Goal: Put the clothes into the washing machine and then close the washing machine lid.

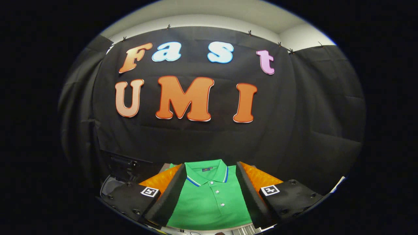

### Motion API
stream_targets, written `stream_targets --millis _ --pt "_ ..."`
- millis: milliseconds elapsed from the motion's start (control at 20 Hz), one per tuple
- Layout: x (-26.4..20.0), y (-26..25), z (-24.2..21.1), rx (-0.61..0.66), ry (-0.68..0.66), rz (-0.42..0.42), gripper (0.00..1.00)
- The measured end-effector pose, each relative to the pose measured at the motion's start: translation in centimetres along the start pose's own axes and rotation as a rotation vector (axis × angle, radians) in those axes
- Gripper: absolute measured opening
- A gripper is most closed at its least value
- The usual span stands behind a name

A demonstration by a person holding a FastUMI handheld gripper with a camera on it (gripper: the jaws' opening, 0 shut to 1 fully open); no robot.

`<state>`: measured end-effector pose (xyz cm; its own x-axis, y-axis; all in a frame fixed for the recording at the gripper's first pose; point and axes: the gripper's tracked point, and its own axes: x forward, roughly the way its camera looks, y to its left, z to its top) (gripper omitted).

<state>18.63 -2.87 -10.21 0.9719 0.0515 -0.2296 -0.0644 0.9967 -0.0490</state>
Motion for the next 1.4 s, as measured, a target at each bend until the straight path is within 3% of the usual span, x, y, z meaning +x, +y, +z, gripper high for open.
stream_targets --millis 400,800,1250,1400 --pt "8.1 -1.6 -8.8 0.058 0.292 0.022 0.98" --pt "9.1 -2.6 -13.3 0.103 0.51 0.023 0.99" --pt "9.2 -2.3 -13.8 0.109 0.602 0.035 0.99" --pt "9.4 -1.6 -13.9 0.085 0.637 0.068 0.83"
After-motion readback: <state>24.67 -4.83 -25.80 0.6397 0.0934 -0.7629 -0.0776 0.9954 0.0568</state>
